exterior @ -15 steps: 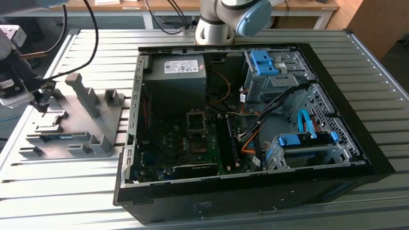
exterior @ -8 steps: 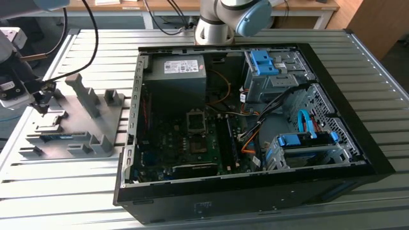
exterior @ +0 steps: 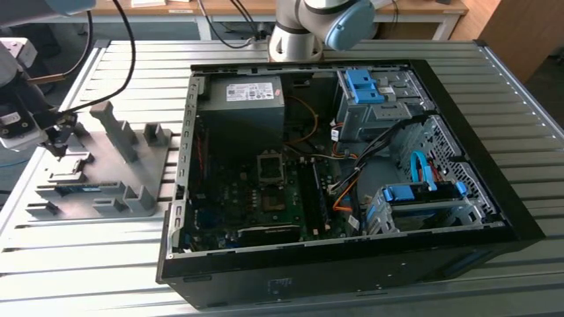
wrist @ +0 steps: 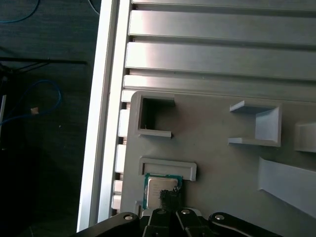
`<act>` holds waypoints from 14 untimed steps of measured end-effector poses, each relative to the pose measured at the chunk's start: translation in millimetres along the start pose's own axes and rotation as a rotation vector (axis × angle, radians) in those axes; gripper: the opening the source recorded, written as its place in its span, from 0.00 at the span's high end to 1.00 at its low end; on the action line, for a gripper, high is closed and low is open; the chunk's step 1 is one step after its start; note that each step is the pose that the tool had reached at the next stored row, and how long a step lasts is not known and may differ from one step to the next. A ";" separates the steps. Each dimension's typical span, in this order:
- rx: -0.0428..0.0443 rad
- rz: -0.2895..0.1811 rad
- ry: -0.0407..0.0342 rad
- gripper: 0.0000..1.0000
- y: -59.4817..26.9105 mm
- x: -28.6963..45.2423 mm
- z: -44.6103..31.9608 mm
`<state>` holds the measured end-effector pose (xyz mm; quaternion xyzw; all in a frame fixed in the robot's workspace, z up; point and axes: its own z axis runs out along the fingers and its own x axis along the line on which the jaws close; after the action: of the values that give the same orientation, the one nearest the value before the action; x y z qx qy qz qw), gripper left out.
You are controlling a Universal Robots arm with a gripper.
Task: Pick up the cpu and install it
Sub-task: 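Pick up the cpu and move it towards the insertion slot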
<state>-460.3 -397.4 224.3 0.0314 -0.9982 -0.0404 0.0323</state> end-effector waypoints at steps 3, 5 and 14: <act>0.0001 0.000 0.0002 0.90 -0.5 0.2 2.4; 0.0002 0.000 0.0003 0.90 -1.3 0.5 4.5; 0.0002 0.000 0.0003 0.90 -5.8 0.9 12.9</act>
<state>-461.7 -402.2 211.0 0.0314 -0.9982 -0.0403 0.0325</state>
